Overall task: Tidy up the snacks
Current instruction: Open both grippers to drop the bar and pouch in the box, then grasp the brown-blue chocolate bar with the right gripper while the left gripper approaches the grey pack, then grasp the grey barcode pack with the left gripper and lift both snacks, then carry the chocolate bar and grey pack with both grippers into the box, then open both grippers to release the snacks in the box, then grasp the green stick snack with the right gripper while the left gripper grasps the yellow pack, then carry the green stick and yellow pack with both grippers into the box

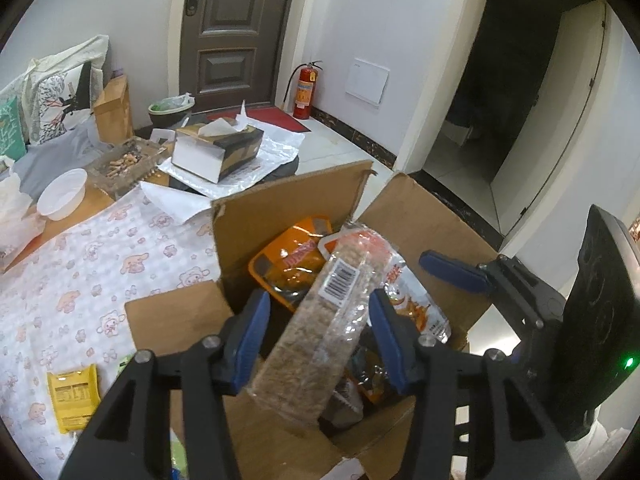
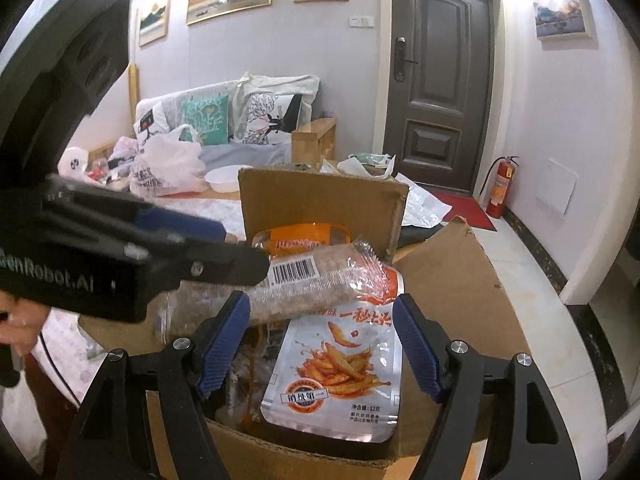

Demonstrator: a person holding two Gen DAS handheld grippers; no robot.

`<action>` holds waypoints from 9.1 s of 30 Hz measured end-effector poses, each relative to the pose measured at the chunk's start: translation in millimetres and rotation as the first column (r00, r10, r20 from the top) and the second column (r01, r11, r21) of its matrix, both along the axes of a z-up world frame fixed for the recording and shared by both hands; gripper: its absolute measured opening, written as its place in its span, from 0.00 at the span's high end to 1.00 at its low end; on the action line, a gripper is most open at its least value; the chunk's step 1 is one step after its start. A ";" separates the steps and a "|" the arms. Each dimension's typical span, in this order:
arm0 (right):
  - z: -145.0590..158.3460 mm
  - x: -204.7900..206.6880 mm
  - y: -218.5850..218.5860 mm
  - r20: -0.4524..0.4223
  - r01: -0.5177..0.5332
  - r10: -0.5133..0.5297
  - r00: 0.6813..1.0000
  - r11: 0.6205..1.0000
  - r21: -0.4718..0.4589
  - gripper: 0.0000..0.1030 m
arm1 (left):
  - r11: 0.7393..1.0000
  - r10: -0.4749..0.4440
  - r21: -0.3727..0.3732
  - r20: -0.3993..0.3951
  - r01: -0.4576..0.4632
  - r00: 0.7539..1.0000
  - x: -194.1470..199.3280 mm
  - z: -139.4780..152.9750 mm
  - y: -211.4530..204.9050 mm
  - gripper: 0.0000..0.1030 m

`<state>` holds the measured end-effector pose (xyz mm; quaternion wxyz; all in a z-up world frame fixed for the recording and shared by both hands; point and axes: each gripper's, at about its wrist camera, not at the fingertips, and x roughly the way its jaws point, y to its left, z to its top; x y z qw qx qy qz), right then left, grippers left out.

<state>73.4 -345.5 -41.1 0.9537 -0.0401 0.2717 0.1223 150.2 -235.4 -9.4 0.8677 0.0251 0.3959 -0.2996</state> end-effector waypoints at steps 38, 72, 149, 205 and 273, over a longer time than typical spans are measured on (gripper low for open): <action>33.1 -17.9 119.2 -0.017 -0.204 0.204 0.979 0.979 -0.021 0.38 | 0.971 0.239 -0.047 0.119 -0.235 0.964 -64.7 21.1 180.3 0.48; -108.7 34.2 264.9 -0.375 -0.426 0.360 0.854 0.898 -0.109 0.83 | 0.921 0.367 -0.059 -0.197 -0.384 0.909 -63.2 -143.6 285.3 0.44; 49.1 -55.1 177.1 0.126 -0.244 0.250 0.960 0.968 -0.060 0.87 | 0.938 0.274 0.095 0.382 -0.332 0.883 -144.3 29.1 212.8 0.64; 18.9 -10.2 10.6 -0.043 -0.035 0.036 0.998 0.999 0.024 0.76 | 0.995 0.090 0.024 0.111 -0.093 0.990 -39.4 16.5 37.3 0.43; -111.3 56.9 219.6 -0.311 -0.195 0.150 0.938 0.974 -0.118 0.76 | 0.984 -0.044 0.163 -0.161 0.071 0.986 40.5 -139.2 245.6 0.35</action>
